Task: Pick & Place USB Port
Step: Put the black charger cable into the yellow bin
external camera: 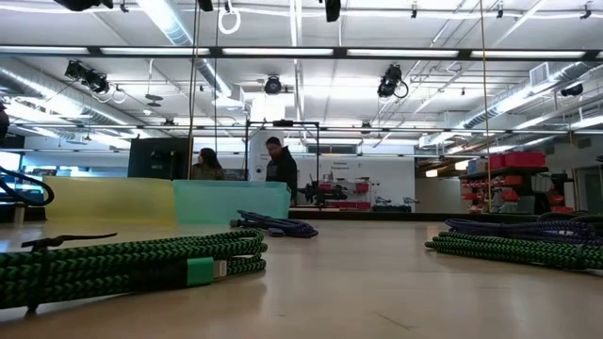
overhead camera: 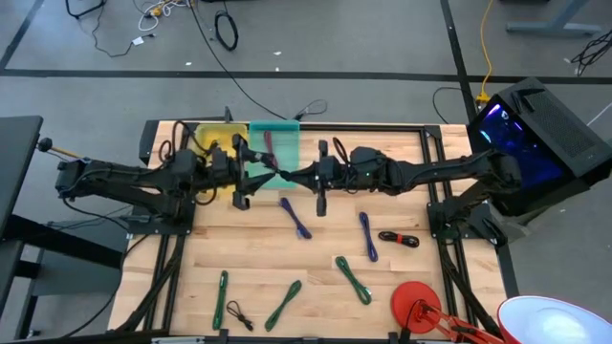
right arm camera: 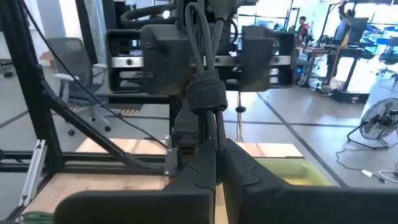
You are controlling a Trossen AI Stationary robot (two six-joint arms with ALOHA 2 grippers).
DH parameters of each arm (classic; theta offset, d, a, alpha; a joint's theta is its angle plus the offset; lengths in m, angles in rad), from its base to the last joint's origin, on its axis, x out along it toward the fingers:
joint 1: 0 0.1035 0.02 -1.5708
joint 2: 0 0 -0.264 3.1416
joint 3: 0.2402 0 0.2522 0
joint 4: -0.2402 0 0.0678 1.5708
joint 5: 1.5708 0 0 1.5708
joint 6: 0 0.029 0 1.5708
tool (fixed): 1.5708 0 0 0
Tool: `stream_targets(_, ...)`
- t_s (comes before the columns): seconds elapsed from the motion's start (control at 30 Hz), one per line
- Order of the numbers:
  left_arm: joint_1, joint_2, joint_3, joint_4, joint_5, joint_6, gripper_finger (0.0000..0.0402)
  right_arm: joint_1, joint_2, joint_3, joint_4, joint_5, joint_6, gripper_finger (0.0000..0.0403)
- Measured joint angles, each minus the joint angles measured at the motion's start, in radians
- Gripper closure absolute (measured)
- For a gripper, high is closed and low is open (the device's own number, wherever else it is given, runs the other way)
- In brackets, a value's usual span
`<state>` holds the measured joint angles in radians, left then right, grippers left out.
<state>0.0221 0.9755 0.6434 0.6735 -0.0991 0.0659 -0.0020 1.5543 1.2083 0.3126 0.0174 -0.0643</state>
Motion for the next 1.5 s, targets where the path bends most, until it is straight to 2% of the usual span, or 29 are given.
stream_targets(0.13, 0.003, 0.000, 0.000, -0.002, 0.019, -0.008, 0.0170, -0.004, 0.000, 0.000, 0.003, 0.032, 0.000, 0.0399)
stream_targets(0.5, 0.003, 0.023, 0.000, 0.026, 0.037, -0.026, 0.0170, -0.004, 0.082, -0.001, 0.105, 0.027, 0.013, 0.0399)
stream_targets(0.67, 0.003, 0.053, 0.000, 0.036, 0.033, -0.035, 0.0177, -0.012, 0.080, -0.001, 0.137, 0.027, 0.012, 0.0399)
stream_targets(0.77, 0.003, 0.059, 0.000, 0.028, 0.033, -0.031, 0.0226, -0.012, 0.081, -0.001, 0.123, 0.027, 0.014, 0.0399)
stream_targets(0.9, 0.014, 0.058, 0.001, 0.030, 0.034, -0.018, 0.0366, -0.012, 0.081, -0.001, 0.109, 0.028, 0.019, 0.0399)
stream_targets(1.03, 0.027, 0.058, 0.001, 0.018, 0.035, -0.024, 0.0383, -0.013, 0.081, -0.001, 0.105, 0.031, 0.021, 0.0399)
stream_targets(1.13, 0.036, 0.052, 0.002, -0.029, -0.026, -0.021, 0.0383, -0.019, 0.081, -0.001, 0.083, 0.039, 0.022, 0.0385)
stream_targets(1.27, 0.062, 0.013, 0.002, -0.158, -0.108, -0.022, 0.0384, -0.020, 0.082, -0.001, 0.051, 0.091, 0.022, 0.0347)
stream_targets(1.4, 0.083, -0.079, 0.001, -0.375, -0.236, -0.025, 0.0385, -0.020, 0.077, -0.001, 0.004, 0.146, 0.023, 0.0313)
stream_targets(1.5, 0.097, -0.173, 0.001, -0.585, -0.379, -0.047, 0.0385, -0.020, 0.074, 0.000, -0.039, 0.174, 0.025, 0.0294)
